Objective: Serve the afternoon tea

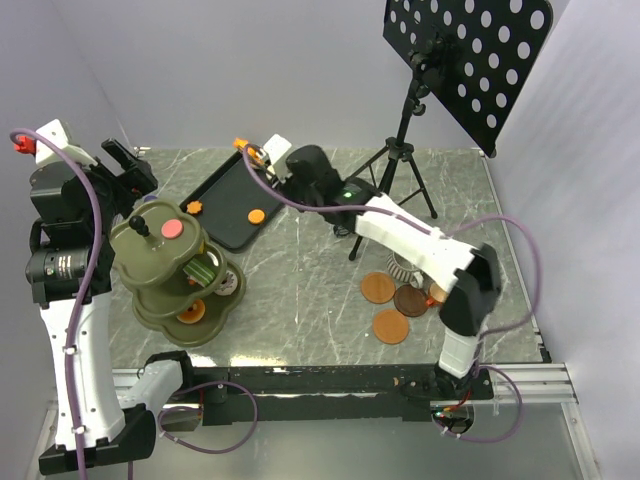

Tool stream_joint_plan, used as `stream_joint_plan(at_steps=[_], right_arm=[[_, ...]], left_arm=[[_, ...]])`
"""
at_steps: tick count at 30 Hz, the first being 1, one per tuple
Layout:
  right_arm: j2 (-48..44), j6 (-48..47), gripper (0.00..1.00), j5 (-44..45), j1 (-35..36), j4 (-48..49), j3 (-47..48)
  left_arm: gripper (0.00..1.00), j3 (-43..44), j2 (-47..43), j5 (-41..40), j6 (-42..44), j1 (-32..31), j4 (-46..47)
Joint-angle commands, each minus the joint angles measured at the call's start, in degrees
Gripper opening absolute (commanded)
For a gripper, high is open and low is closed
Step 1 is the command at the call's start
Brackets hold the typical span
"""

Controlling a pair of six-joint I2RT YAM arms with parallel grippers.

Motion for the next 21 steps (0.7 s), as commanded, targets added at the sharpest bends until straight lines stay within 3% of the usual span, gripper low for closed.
stream_joint_plan(at_steps=[1, 10, 21], right_arm=[[-7.52, -2.00, 0.19, -4.99, 4.06, 3.18, -0.77], [-14.73, -7.54, 0.19, -9.04, 14.43, 6.07, -6.74], [-17.54, -12.73, 0.20, -7.55, 17.60, 6.87, -8.77]], left_arm=[[1.00, 2.38, 0.23, -0.22, -2.12, 0.29, 2.75], [1.00, 2.82, -0.03, -0.74, -3.52, 0.29, 2.75], [1.00, 2.56, -0.20, -0.22, -3.52, 0.29, 2.39]])
